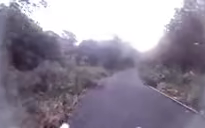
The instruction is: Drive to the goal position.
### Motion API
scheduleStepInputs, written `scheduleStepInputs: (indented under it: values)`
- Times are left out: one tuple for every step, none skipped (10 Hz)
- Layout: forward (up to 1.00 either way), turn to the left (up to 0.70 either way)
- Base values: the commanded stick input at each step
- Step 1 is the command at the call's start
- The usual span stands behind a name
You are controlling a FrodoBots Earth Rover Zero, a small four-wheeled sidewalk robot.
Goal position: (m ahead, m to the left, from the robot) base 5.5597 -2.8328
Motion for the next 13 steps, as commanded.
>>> scheduleStepInputs:
  values:
    - [0.85, -0.12]
    - [0.85, -0.22]
    - [0.85, -0.27]
    - [0.85, -0.27]
    - [0.85, -0.27]
    - [0.85, 0.00]
    - [0.85, 0.00]
    - [0.85, 0.00]
    - [0.85, 0.00]
    - [0.85, 0.00]
    - [0.85, 0.00]
    - [0.85, 0.00]
    - [0.85, -0.05]
